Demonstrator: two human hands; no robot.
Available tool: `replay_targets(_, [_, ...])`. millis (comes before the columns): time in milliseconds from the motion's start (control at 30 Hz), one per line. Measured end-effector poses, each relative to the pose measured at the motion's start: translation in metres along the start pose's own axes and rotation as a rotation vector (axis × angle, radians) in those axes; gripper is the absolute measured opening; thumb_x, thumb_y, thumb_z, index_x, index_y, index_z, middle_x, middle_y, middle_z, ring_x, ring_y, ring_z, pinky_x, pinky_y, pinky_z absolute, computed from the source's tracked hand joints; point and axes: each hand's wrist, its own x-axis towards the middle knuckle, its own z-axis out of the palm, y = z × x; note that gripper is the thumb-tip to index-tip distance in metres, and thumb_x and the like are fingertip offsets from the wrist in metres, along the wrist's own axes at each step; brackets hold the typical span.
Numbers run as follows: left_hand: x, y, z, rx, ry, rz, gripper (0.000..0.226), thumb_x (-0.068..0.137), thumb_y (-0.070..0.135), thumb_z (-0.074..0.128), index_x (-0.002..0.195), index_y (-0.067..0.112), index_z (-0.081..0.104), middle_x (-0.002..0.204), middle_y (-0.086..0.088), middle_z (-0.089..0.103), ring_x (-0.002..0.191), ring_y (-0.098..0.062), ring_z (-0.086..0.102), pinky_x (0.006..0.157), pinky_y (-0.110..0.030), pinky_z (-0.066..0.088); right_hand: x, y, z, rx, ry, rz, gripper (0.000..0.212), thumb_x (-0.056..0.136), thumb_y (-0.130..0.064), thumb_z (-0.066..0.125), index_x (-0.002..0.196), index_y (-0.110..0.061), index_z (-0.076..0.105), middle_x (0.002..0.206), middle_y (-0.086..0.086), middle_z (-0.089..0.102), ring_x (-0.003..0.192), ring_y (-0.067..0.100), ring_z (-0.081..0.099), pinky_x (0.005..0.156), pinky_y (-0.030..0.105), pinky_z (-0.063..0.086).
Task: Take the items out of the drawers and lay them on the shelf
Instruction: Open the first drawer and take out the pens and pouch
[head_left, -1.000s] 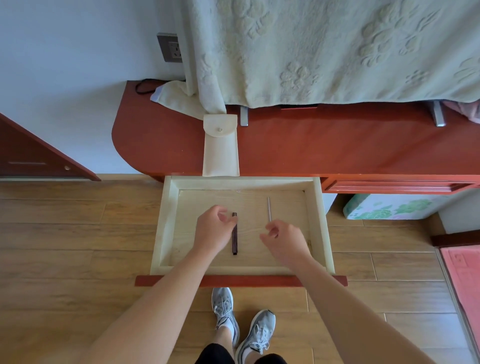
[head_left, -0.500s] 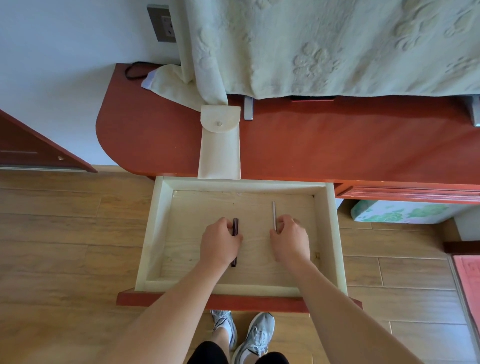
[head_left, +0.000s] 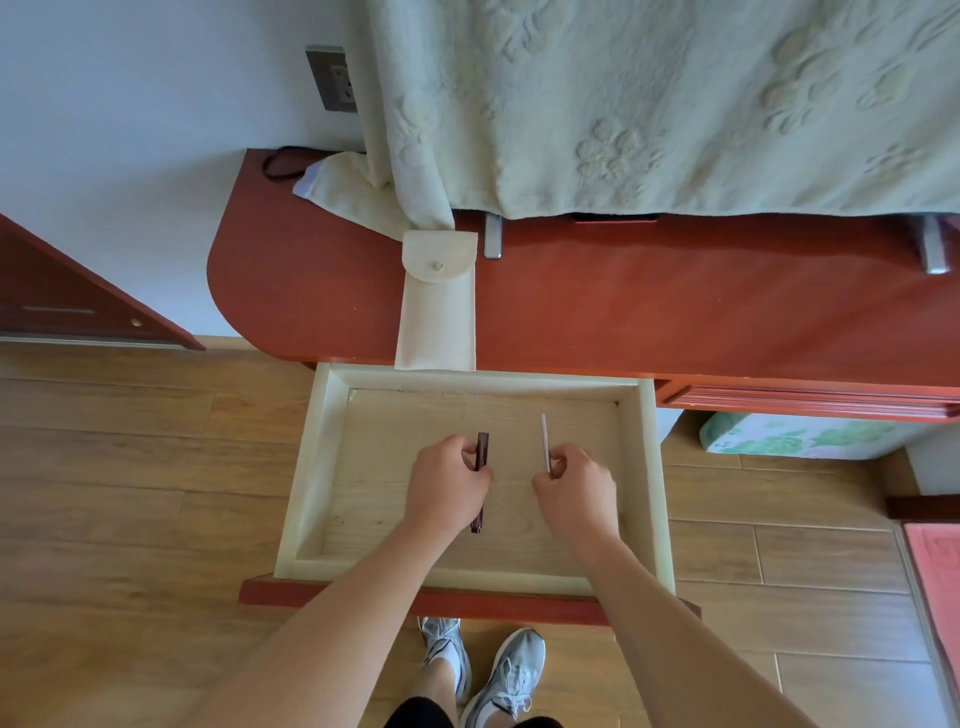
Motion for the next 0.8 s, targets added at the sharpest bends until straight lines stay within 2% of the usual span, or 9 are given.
replay_targets(100, [-0.011,0.021,-0.007,-0.013,0.012,0.036,0.02,0.081,0.016,0.071,0.101,0.016,0.071,0.065,0.011,0.062,0.059,-0.002,0.06,0.05,-0.008,0.039,-0.016,-0.005,-0.019,0.062,0.052,-0.022,0.023,0.08,-0.013,0.059,0.102,-0.019,0.064,0.079,-0.005,0.058,0.07,0.011,0.054,0.058,0.025,0.043])
replay_targets(233, [-0.027,0.053,-0.019,-0.025,0.035,0.086,0.019,0.08,0.016,0.071,0.099,0.017,0.073,0.065,0.01,0.064,0.063,-0.004,0.062,0.059,-0.019,0.047,-0.038,-0.012,-0.05,0.107,0.09,-0.057,0.023,0.079,-0.015,0.058,0.1,-0.022,0.065,0.079,-0.007,0.059,0.072,0.014,0.057,0.064,0.034,0.054])
replay_targets(367, [-0.036,0.082,-0.035,-0.066,0.076,0.128,0.018,0.08,0.015,0.072,0.098,0.017,0.073,0.061,0.008,0.062,0.059,-0.004,0.059,0.053,-0.011,0.04,-0.046,-0.028,-0.076,0.208,0.125,-0.083,0.028,0.078,-0.018,0.057,0.104,-0.026,0.064,0.079,-0.009,0.06,0.066,0.018,0.061,0.059,0.039,0.057])
replay_targets(500, [-0.026,0.105,-0.052,-0.091,0.136,0.144,0.017,0.08,0.015,0.072,0.097,0.016,0.072,0.062,0.01,0.061,0.06,-0.003,0.058,0.053,-0.007,0.036,-0.035,-0.051,-0.099,0.214,0.168,-0.126,0.018,0.078,-0.013,0.055,0.09,-0.025,0.062,0.074,-0.005,0.06,0.069,0.019,0.059,0.061,0.039,0.055])
replay_targets(600, [-0.013,0.12,-0.063,-0.084,0.165,0.19,0.012,0.081,0.016,0.073,0.092,0.014,0.071,0.068,0.008,0.064,0.067,-0.013,0.062,0.059,-0.017,0.042,-0.023,-0.065,-0.112,0.219,0.173,-0.15,0.021,0.081,-0.012,0.056,0.092,-0.029,0.058,0.076,-0.005,0.06,0.072,0.018,0.059,0.06,0.036,0.054])
replay_targets(667, [0.001,0.128,-0.067,-0.084,0.175,0.209,0.01,0.081,0.017,0.075,0.09,0.013,0.072,0.075,0.006,0.067,0.074,-0.016,0.064,0.066,-0.023,0.049,-0.011,-0.072,-0.117,0.214,0.19,-0.153,0.018,0.08,-0.011,0.056,0.09,-0.026,0.059,0.08,-0.007,0.059,0.072,0.017,0.058,0.059,0.034,0.054])
replay_targets(733, [0.019,0.135,-0.069,-0.084,0.18,0.208,0.015,0.081,0.019,0.075,0.094,0.012,0.072,0.081,0.003,0.07,0.078,-0.018,0.066,0.073,-0.029,0.054,0.005,-0.08,-0.119,0.207,0.215,-0.148,0.015,0.079,-0.011,0.056,0.086,-0.024,0.06,0.08,-0.007,0.058,0.072,0.015,0.057,0.06,0.031,0.052])
replay_targets(800, [0.039,0.14,-0.069,-0.077,0.177,0.201,0.024,0.082,0.022,0.075,0.104,0.012,0.072,0.087,0.002,0.071,0.082,-0.016,0.066,0.076,-0.027,0.054,0.024,-0.087,-0.121,0.185,0.23,-0.134,0.012,0.078,-0.012,0.056,0.081,-0.023,0.059,0.075,-0.005,0.057,0.071,0.014,0.055,0.061,0.03,0.049])
